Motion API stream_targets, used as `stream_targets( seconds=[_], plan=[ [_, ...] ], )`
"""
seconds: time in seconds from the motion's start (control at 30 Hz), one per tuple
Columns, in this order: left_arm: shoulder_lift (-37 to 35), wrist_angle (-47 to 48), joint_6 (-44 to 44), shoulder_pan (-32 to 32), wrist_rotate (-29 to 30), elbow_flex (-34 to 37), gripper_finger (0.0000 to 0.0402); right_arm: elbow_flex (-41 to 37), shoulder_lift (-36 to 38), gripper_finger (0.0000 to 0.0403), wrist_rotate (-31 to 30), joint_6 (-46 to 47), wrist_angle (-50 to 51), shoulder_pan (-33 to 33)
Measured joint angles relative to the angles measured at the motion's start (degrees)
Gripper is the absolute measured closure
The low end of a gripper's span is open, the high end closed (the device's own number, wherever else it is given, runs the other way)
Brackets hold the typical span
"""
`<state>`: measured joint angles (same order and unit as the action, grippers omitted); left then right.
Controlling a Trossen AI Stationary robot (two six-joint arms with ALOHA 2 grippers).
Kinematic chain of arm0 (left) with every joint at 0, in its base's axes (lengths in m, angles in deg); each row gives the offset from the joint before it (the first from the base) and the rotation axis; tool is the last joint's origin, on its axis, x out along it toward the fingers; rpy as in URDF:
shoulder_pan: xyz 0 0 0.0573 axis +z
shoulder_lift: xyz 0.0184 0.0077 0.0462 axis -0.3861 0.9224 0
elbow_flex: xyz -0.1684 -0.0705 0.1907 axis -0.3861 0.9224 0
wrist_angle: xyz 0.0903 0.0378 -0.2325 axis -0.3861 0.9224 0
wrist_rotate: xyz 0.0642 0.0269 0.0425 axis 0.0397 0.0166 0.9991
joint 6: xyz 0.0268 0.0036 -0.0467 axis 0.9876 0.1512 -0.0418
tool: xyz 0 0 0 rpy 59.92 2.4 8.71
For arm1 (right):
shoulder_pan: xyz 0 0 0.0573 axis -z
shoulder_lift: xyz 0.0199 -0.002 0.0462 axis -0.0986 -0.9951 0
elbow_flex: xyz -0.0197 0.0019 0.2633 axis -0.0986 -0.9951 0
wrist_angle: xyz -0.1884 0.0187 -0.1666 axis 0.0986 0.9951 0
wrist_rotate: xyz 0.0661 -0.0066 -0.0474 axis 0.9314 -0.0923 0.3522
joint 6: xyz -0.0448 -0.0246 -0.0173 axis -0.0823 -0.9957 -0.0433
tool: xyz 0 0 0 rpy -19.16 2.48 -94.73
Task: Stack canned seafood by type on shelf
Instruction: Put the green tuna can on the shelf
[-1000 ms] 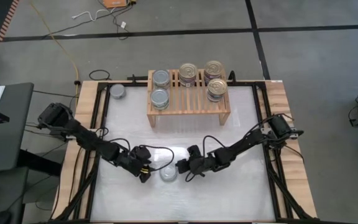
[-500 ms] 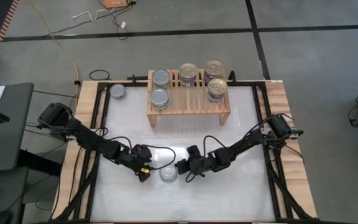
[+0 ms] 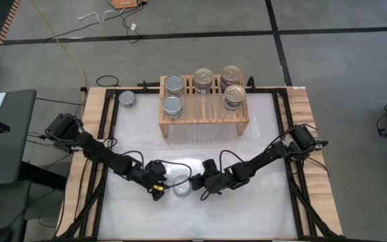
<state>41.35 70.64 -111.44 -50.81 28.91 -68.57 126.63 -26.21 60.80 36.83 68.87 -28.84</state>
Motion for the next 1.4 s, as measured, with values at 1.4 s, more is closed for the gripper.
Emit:
stream_targets(
  seconds=[1.4],
  plan=[
    [3.78, -6.65, 1.20, 0.31, -2.68, 0.03, 0.0208, 5.70, -6.91, 0.0297, 4.00, 2.82, 1.02, -0.42]
  ],
)
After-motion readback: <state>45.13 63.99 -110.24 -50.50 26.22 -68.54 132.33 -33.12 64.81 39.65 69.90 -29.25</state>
